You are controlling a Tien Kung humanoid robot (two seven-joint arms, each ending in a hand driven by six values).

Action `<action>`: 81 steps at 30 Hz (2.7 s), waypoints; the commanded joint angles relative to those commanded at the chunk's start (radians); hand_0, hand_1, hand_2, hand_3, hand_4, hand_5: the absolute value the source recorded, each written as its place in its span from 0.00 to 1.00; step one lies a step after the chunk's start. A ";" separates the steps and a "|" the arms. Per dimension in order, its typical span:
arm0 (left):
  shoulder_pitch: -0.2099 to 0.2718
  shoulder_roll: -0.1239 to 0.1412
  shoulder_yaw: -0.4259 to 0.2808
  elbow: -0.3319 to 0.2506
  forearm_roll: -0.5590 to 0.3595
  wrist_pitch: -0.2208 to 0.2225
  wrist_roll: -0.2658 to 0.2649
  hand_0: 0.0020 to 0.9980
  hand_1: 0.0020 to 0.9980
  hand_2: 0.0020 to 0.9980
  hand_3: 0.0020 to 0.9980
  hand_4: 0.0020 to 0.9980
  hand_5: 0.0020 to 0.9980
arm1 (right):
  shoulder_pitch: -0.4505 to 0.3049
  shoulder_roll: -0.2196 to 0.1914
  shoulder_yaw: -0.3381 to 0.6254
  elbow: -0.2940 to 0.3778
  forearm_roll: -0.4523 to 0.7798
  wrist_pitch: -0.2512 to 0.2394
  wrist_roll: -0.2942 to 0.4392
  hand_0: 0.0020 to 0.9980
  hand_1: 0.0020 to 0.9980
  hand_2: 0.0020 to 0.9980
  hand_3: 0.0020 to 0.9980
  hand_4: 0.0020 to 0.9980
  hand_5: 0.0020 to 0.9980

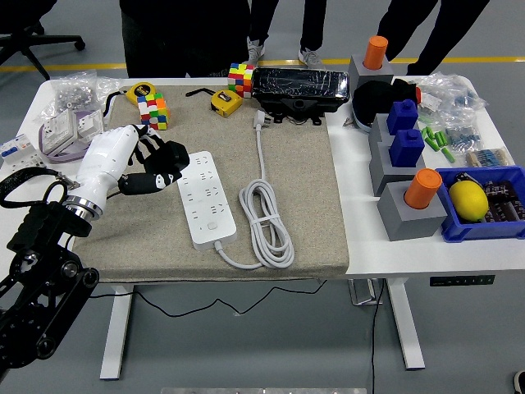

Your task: Pick up the plug,place it near the board,insert it into the board,press the button

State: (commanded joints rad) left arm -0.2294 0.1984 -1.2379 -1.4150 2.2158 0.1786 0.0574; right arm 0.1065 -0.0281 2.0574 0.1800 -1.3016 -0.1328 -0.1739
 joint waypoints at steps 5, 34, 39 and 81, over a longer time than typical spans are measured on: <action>-0.015 0.015 0.039 0.003 -0.007 -0.007 -0.003 0.24 0.33 0.36 0.51 0.75 0.00 | 0.000 -0.001 -0.004 0.000 0.004 0.000 -0.001 0.78 0.73 0.73 0.77 1.00 1.00; -0.130 0.105 0.261 0.192 -0.078 -0.028 -0.037 0.25 0.33 0.36 0.52 0.75 0.00 | 0.002 -0.007 -0.020 0.000 0.018 -0.004 -0.003 0.78 0.73 0.73 0.77 1.00 1.00; -0.146 0.103 0.254 0.218 -0.082 -0.031 -0.042 0.25 0.33 0.36 0.52 0.75 0.00 | 0.006 -0.008 -0.020 0.000 0.018 -0.004 -0.004 0.78 0.73 0.73 0.77 1.00 1.00; -0.198 0.106 0.275 0.338 -0.089 -0.007 -0.082 0.26 0.37 0.39 0.52 0.75 0.00 | 0.012 -0.011 -0.034 0.000 0.036 -0.003 0.003 0.78 0.73 0.73 0.77 1.00 1.00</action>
State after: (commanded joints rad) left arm -0.4272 0.3041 -0.9629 -1.0768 2.1265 0.1718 -0.0241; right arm 0.1186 -0.0388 2.0237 0.1800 -1.2655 -0.1355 -0.1709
